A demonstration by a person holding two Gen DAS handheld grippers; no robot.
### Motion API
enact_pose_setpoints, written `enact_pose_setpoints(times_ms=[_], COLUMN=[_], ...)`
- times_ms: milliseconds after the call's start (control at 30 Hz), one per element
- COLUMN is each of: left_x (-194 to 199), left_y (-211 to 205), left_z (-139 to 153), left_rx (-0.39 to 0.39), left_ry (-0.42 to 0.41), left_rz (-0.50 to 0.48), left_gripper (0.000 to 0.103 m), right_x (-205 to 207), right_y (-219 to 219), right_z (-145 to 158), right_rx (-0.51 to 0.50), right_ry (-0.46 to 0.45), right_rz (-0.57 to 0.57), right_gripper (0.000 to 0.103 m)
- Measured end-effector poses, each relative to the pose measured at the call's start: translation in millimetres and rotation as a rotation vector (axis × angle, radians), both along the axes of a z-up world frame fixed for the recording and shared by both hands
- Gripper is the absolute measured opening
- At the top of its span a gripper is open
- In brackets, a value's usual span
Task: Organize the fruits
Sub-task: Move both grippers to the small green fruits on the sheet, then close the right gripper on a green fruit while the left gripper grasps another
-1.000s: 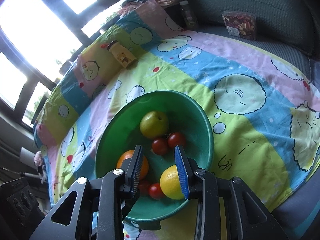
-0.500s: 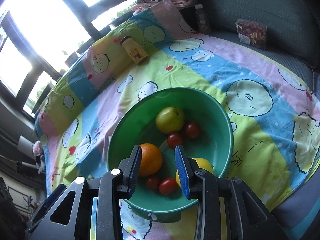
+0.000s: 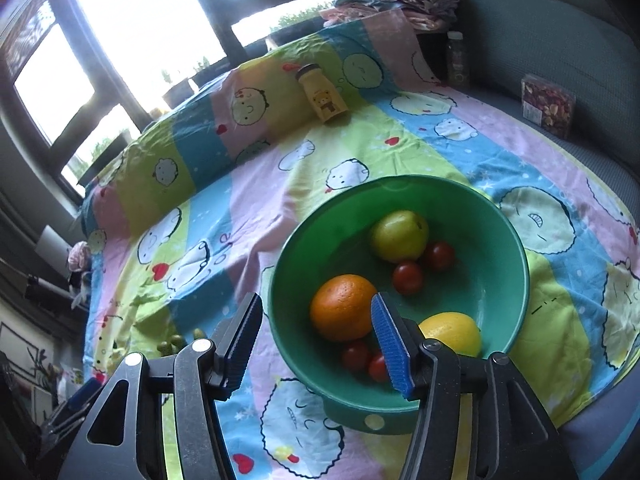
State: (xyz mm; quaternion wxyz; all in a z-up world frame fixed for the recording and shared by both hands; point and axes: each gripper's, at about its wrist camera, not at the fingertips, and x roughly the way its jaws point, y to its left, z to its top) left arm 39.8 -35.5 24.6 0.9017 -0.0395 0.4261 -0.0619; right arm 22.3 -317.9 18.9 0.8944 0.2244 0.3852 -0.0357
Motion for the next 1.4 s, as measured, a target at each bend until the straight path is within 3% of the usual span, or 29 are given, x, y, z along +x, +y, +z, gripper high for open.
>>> enact_pose_setpoints(times_ms=[133, 367, 533, 667, 833, 933, 1000, 1067, 1267, 1400], left_x=[1, 5, 12, 19, 26, 32, 38, 44, 57, 64], left_y=[17, 35, 47, 47, 50, 54, 55, 56, 63, 65], left_z=[-9, -15, -23, -30, -40, -46, -52, -57, -69, -74], left_rx=[-0.010, -0.041, -0.092, -0.060, -0.046, -0.043, -0.037, -0.049, -0.059, -0.107], left_ry=[0.012, 0.018, 0.059, 0.066, 0.109, 0.126, 0.138, 0.151, 0.187, 0.208], left_rz=[0.035, 0.049, 0.056, 0.049, 0.030, 0.034, 0.034, 0.026, 0.031, 0.021], left_gripper=[0.080, 0.080, 0.078, 0.076, 0.070, 0.061, 0.056, 0.049, 0.039, 0.037], right_x=[2, 17, 29, 53, 90, 107, 117, 125, 135, 138], right_y=[22, 66, 100, 128, 154, 164, 168, 170, 178, 180], right_z=[4, 1, 1, 5, -12, -35, -50, -61, -69, -76], right_rx=[-0.027, -0.077, -0.045, -0.032, -0.057, -0.057, -0.051, -0.059, -0.065, -0.074], right_ry=[-0.019, 0.009, 0.063, 0.100, 0.169, 0.212, 0.261, 0.286, 0.294, 0.313], right_rz=[0.051, 0.151, 0.269, 0.380, 0.432, 0.451, 0.450, 0.443, 0.452, 0.453], right_gripper=[0.065, 0.065, 0.065, 0.065, 0.065, 0.053, 0.036, 0.030, 0.029, 0.029])
